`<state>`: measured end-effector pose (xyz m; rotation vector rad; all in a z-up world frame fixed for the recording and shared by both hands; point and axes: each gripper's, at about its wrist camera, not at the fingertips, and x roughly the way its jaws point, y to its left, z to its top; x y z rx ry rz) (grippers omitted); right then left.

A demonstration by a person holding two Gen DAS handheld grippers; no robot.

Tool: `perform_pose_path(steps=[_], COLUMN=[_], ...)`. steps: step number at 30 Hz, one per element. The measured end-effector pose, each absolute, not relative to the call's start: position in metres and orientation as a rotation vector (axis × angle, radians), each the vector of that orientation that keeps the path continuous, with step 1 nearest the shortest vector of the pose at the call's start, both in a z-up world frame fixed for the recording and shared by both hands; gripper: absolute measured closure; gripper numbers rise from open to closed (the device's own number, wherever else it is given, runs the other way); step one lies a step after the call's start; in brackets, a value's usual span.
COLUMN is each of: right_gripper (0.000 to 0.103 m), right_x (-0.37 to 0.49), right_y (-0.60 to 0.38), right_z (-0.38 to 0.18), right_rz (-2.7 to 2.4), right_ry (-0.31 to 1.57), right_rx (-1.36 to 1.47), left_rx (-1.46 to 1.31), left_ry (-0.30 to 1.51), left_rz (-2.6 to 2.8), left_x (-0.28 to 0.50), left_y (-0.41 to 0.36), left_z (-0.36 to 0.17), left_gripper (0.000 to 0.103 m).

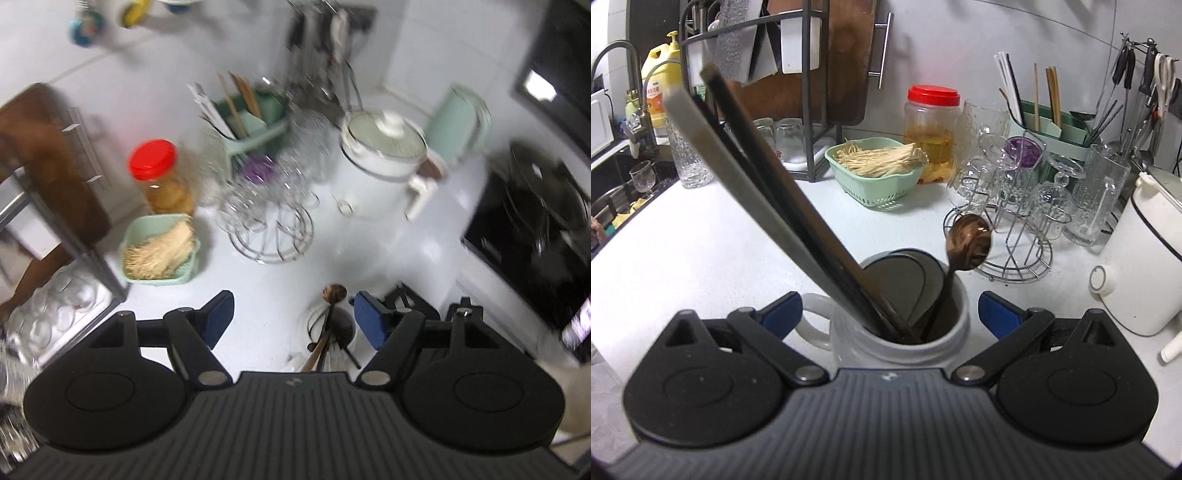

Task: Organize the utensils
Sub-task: 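Set the white jar down on the counter and open the right tool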

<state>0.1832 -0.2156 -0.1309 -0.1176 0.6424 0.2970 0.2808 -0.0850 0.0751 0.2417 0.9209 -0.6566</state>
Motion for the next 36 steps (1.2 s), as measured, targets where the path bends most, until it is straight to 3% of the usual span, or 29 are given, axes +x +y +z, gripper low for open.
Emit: perform_pose_path(steps=[19,28,36], right_gripper=[0.0,0.0,0.0], right_x=[0.105,0.044,0.003], right_y=[-0.294,-0.325,-0.338], right_z=[-0.038,0.001,0.0], right_rz=[0.316,0.282,0.281], right_ry=[0.525,0.417,0.422], right_rx=[0.028,0.113,0.179], left_rx=[-0.057,-0.085,-0.117], left_ry=[0.664,0.653,0.682], left_rz=[-0.203,-0.098,-0.063], left_x=[0.129,0.062,0.014], left_y=[-0.061,-0.082,-0.087], left_z=[0.082,0.057,0.035], left_gripper=[0.018,0.017,0.016])
